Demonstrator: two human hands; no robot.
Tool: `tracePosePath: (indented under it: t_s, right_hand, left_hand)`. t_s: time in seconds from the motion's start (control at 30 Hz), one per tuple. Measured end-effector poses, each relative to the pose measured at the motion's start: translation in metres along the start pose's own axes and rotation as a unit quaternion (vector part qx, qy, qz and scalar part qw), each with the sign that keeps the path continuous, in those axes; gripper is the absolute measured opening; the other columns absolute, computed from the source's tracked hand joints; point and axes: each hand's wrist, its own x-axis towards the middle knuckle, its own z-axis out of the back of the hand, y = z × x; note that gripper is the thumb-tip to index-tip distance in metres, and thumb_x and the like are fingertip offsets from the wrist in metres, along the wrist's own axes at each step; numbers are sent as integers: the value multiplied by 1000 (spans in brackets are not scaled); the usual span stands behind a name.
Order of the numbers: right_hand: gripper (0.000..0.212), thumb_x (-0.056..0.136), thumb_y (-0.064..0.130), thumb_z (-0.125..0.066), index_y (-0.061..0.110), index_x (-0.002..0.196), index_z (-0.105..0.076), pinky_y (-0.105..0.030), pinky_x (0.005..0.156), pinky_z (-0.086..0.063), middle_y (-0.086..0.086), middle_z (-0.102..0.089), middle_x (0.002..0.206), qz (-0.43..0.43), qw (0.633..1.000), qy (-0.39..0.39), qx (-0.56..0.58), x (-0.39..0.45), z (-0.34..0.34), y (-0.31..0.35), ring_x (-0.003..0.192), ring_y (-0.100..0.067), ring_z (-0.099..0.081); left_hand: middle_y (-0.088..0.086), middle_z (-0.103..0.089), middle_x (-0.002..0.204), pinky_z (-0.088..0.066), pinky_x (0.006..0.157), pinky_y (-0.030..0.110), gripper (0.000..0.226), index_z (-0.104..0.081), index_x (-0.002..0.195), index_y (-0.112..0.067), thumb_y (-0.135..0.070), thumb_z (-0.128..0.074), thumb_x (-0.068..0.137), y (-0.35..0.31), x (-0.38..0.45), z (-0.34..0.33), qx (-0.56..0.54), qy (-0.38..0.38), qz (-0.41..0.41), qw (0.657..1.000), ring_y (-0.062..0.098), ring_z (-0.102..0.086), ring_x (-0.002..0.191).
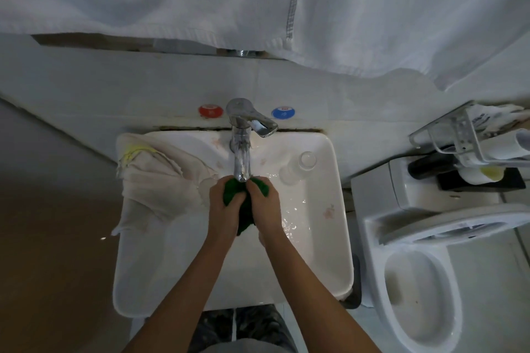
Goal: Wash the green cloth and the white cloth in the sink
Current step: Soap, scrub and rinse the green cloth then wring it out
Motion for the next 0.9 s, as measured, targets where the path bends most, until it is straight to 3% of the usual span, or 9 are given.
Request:
tracePosePath:
  t_s: [0.17, 0.27, 0.33, 0.4, 0.47, 0.53, 0.67, 0.8, 0.9]
  right_hand:
    - [22, 83, 7, -58, 23, 94, -66, -43, 89, -56, -5, -68, 99, 39, 991, -8, 127, -8, 1, -5, 97, -24, -65]
    - [29, 84, -4, -54, 18, 99, -65, -30, 84, -55, -2, -66, 99, 33, 986, 6, 164, -14, 2, -3, 96, -18, -62]
    - [24, 84, 4, -55, 18, 100, -66, -26, 77, -53, 1, -66, 95, 13, 982, 34, 185, -15, 2, -2, 90, -14, -62]
    - [12, 89, 14, -56, 19, 95, -65, -27, 72, -53, 3, -66, 89, -18, 984, 44, 172, -15, -1, -2, 86, -13, -63]
    - [12, 90, 28, -60, 17, 91, -64, -36, 74, -57, 1, -66, 85, -27, 991, 20, 130, -15, -6, -4, 84, -16, -65]
    - [19, 91, 32, -62, 15, 82, -64, -44, 74, -57, -1, -65, 76, -17, 995, -18, 101, -13, -10, -5, 75, -16, -65]
    - [23, 83, 26, -65, 13, 64, -65, -42, 66, -55, -9, -61, 65, -20, 993, -43, 105, -11, -9, -1, 65, -21, -61]
    - [41, 79, 10, -62, 24, 42, -53, -33, 57, -41, 1, -45, 47, -11, 996, -37, 80, -7, -7, 2, 55, -19, -45]
    - [45, 78, 5, -60, 23, 39, -47, -33, 57, -37, 3, -39, 44, -18, 996, -45, 78, -4, -6, 2, 53, -18, -39]
  left_hand:
    - [-4, -62, 108, -50, 89, 32, 23, -57, 119, -29, -26, -50, 97, 0, 2, 1, 67, -1, 13, 998, 14, -60, 101]
    - [-8, -63, 99, -51, 78, 30, 14, -58, 108, -31, -31, -49, 97, -3, 4, -1, 25, -38, 75, 996, 11, -60, 92]
    - [-3, -63, 98, -51, 70, 27, 17, -59, 109, -23, -32, -51, 96, -2, 5, -1, 9, -59, 91, 994, 14, -62, 91]
    - [4, -64, 100, -56, 76, 35, 25, -58, 111, -16, -34, -55, 94, 4, 6, -2, 37, -88, 79, 992, 20, -63, 92]
    - [6, -66, 92, -57, 77, 41, 25, -58, 102, -14, -37, -56, 93, 9, 5, -5, 75, -119, 62, 988, 22, -65, 85]
    - [6, -66, 81, -56, 66, 38, 27, -60, 93, -13, -39, -55, 91, 8, 2, -11, 88, -131, 54, 986, 23, -66, 75]
    - [4, -65, 71, -53, 60, 33, 21, -62, 80, -13, -31, -57, 89, 1, -3, -16, 117, -164, 36, 979, 21, -65, 66]
    - [2, -57, 60, -43, 52, 22, 23, -56, 65, -13, -15, -58, 88, -5, -4, -17, 106, -176, 28, 978, 14, -54, 55]
    - [2, -51, 54, -40, 47, 14, 29, -52, 59, -13, -7, -56, 87, -6, -4, -17, 116, -168, 2, 979, 11, -48, 50]
